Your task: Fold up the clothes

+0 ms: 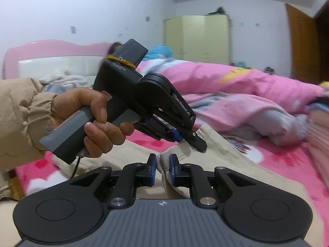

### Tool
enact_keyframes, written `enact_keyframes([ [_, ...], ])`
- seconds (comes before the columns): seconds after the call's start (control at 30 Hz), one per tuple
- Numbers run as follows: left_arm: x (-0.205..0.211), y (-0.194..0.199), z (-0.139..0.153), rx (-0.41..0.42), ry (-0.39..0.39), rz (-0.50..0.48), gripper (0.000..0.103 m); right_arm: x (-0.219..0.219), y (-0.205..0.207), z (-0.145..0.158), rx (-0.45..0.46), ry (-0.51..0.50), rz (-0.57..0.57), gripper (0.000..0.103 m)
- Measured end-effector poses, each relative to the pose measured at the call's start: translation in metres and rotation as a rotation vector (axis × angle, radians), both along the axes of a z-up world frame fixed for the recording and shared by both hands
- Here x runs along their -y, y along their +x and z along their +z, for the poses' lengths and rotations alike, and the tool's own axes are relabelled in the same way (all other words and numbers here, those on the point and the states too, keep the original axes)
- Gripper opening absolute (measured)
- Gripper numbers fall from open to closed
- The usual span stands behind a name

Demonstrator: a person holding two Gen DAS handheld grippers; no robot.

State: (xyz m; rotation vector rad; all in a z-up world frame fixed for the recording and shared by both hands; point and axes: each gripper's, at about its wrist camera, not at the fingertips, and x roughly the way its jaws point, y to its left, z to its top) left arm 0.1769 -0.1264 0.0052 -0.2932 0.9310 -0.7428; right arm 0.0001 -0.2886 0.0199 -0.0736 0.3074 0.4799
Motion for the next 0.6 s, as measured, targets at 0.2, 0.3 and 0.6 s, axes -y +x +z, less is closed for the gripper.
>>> enact_keyframes([
  [0.2, -0.063, -0.003, 0.014, 0.035, 0.005, 0.070, 0.009, -0.049, 0.019, 0.016, -0.043, -0.032, 0.161, 0.014],
  [0.3, -0.093, -0.002, 0.012, 0.030, 0.002, 0.094, 0.009, -0.076, 0.025, 0.020, -0.060, -0.070, 0.222, 0.014],
  [0.6, -0.174, 0.006, -0.018, -0.021, -0.085, 0.167, 0.009, -0.149, 0.048, 0.018, -0.104, -0.165, 0.341, 0.014],
])
